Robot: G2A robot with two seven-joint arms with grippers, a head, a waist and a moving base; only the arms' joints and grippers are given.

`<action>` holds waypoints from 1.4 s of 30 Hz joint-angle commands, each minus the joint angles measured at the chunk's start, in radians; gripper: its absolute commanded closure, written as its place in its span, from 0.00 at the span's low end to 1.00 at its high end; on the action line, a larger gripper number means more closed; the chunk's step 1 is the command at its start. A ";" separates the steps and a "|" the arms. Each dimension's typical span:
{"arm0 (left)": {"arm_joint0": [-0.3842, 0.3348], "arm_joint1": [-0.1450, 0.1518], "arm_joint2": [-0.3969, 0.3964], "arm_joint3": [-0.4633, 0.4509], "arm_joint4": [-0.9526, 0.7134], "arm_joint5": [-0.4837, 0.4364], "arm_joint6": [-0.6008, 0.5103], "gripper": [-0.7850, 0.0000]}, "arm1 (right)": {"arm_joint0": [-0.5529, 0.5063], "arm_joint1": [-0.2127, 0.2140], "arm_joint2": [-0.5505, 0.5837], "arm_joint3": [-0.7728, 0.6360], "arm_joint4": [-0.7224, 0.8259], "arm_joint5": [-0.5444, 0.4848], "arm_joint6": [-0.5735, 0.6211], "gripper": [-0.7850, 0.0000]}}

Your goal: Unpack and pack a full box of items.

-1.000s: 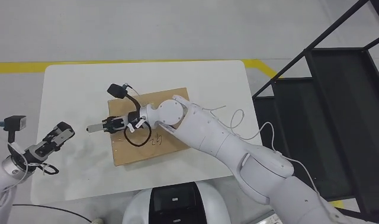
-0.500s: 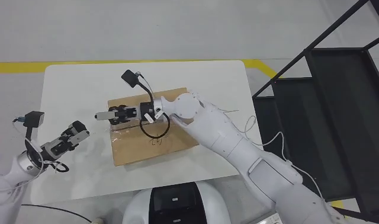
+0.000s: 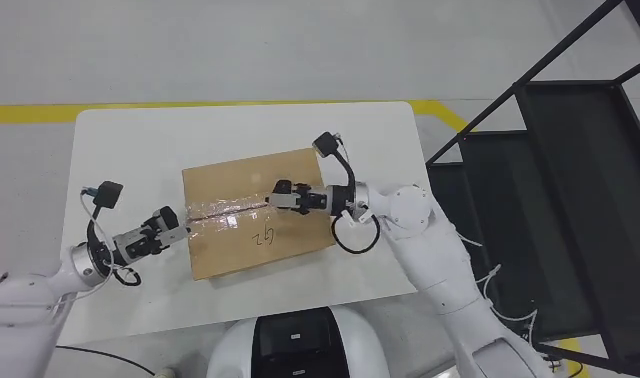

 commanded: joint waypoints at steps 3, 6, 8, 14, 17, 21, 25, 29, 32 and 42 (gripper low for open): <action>-0.009 -0.006 0.011 0.010 0.009 0.001 0.058 0.00 | -0.075 0.022 0.105 -0.046 0.024 -0.002 0.000 0.00; -0.017 -0.010 0.026 0.024 -0.007 -0.018 0.078 0.00 | -0.122 0.035 0.159 -0.078 0.052 -0.008 0.001 0.00; -0.023 -0.012 0.031 0.028 -0.005 -0.021 0.081 0.00 | -0.148 0.042 0.181 -0.096 0.067 -0.015 0.007 0.00; -0.063 -0.021 0.072 0.055 0.041 0.027 0.116 0.00 | -0.191 0.056 0.226 -0.113 0.110 -0.033 -0.003 0.00; -0.089 -0.028 0.102 0.078 0.057 0.042 0.131 0.00 | -0.203 0.062 0.240 -0.116 0.126 -0.040 -0.010 0.00; -0.109 -0.034 0.134 0.093 0.044 0.033 0.120 0.00 | -0.218 0.071 0.260 -0.122 0.145 -0.049 -0.015 0.00; -0.129 -0.038 0.158 0.106 0.026 0.022 0.096 0.00 | -0.228 0.078 0.279 -0.119 0.163 -0.055 -0.030 0.00; -0.136 -0.040 0.155 0.117 0.023 0.007 0.103 0.00 | -0.241 0.085 0.303 -0.115 0.168 -0.062 -0.063 0.00; -0.114 -0.037 0.118 0.118 0.012 -0.017 0.130 0.00 | -0.254 0.089 0.339 -0.103 0.164 -0.074 -0.144 0.00; -0.009 -0.046 0.024 0.128 -0.149 -0.082 0.325 0.00 | -0.295 0.085 0.402 -0.071 0.280 -0.181 -0.397 0.00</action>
